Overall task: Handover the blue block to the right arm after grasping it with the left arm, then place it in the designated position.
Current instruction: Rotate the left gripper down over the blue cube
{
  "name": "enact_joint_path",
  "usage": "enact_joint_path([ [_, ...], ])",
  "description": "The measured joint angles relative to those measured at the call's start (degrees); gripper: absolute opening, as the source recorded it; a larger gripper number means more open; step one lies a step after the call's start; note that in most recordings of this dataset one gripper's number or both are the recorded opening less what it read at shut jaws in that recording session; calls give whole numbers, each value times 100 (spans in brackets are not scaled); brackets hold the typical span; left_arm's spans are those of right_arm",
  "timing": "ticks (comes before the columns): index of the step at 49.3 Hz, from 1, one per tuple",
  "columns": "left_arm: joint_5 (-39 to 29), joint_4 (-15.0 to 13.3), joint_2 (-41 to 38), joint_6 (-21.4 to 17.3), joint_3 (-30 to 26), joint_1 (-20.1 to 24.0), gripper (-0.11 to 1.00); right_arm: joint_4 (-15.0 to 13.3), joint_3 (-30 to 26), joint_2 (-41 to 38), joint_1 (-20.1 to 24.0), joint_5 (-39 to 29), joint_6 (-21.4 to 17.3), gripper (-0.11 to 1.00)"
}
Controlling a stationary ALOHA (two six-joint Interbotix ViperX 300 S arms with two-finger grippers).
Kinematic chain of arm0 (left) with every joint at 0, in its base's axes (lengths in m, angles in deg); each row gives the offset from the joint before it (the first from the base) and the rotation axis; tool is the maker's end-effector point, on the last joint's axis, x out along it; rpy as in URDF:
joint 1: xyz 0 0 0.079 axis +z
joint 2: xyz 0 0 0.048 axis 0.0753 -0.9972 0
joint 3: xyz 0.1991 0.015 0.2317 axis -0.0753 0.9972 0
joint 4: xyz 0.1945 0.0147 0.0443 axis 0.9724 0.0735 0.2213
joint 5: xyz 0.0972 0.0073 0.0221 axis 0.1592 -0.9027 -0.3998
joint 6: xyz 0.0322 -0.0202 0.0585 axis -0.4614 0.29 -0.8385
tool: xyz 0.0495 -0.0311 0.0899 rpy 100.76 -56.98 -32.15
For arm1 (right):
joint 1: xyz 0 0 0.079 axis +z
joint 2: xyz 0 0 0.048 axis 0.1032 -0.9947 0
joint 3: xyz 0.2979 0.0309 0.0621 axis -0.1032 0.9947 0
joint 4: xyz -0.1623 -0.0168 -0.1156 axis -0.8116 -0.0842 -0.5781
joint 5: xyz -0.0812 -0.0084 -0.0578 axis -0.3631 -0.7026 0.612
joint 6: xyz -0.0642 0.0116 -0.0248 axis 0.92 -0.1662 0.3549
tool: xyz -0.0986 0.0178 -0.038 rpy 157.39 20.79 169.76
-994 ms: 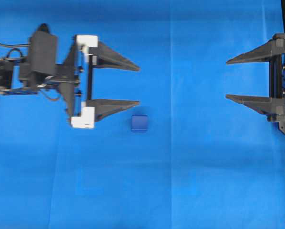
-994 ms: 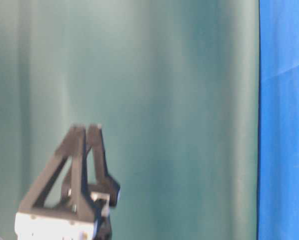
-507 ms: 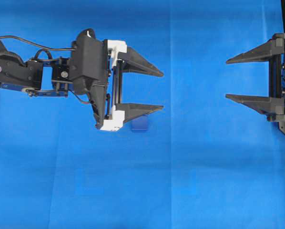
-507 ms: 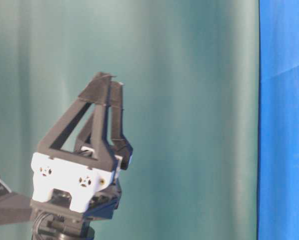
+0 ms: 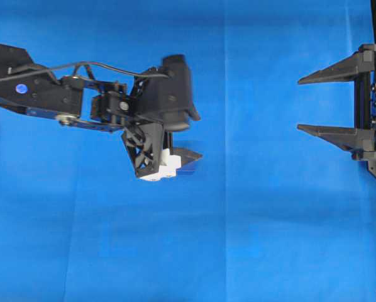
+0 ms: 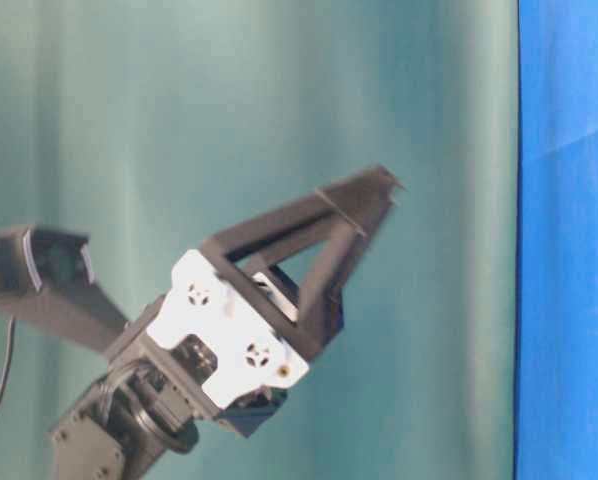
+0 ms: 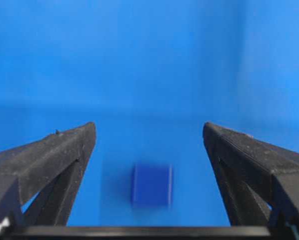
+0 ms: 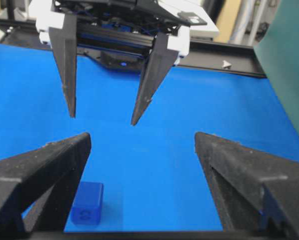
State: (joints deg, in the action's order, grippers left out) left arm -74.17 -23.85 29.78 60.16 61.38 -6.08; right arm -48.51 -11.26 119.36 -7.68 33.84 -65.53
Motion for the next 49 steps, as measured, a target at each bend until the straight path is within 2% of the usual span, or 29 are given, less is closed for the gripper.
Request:
enact_joint_path([
  [9,-1547,9,-220,-18,-677,-53,91,0,9,0,0,-53,0,96],
  [15,-2048,35,-308,-26,-967,-70,91,0,0,0,0,-79,9,96],
  [49,-2171,44,-343,-9,-1055,-79,91,0,0,-62,0,-105,0,96],
])
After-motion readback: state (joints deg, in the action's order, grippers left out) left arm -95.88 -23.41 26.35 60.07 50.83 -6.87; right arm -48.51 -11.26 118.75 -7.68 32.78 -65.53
